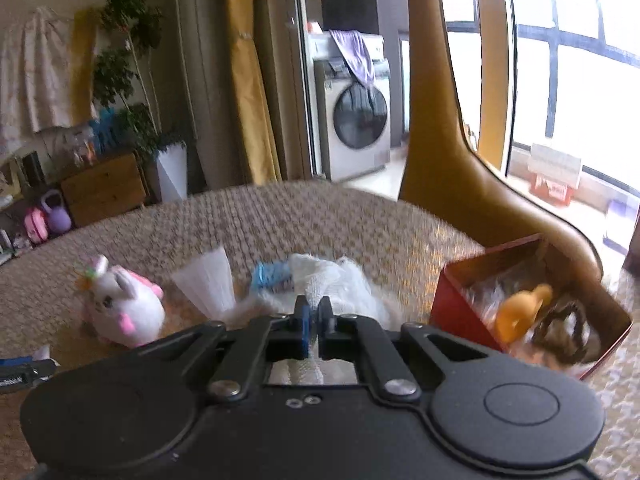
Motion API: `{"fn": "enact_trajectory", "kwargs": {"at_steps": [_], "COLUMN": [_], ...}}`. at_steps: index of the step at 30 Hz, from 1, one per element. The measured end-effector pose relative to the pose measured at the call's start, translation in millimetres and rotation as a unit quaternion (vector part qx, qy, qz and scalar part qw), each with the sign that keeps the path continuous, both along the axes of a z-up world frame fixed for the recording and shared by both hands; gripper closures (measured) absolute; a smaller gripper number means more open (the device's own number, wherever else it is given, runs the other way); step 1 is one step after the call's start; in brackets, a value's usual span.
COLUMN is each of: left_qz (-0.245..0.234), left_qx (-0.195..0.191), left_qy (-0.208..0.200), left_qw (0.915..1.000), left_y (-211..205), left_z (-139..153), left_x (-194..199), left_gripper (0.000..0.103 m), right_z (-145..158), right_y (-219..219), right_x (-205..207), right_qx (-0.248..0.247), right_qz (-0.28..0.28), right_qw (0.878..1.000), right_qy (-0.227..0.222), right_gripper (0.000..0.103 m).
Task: Organize soft objects
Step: 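Grasp the white wipe packet with the left tool while the right tool grasps the white gauze, then carry the wipe packet with the left tool while the right tool carries the gauze to the red box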
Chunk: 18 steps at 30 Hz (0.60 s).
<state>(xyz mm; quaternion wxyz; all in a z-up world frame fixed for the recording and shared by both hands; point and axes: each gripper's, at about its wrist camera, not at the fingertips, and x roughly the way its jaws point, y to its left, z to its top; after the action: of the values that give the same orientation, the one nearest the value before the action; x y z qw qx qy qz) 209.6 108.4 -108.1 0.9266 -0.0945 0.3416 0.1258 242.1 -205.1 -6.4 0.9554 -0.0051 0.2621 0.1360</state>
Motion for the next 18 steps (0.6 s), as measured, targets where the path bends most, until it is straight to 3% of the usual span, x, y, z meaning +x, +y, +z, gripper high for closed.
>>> {"fn": "enact_trajectory", "kwargs": {"at_steps": [9, 18], "left_qz": [-0.040, -0.105], "left_qx": [-0.006, 0.000], "left_qy": [-0.023, -0.048], "left_qw": [0.9989, 0.9933], "left_y": [-23.1, -73.6], "left_z": [37.7, 75.4], "left_x": [-11.1, -11.0], "left_gripper": [0.064, 0.064], "right_z": [53.0, 82.0], "right_y": [-26.5, -54.4], "right_x": [-27.8, -44.3], "right_qx": [0.022, 0.021], "right_qz": [0.027, 0.035], "right_qw": [0.998, 0.996], "right_qy": [-0.049, -0.079], "right_gripper": [0.100, 0.100]}}
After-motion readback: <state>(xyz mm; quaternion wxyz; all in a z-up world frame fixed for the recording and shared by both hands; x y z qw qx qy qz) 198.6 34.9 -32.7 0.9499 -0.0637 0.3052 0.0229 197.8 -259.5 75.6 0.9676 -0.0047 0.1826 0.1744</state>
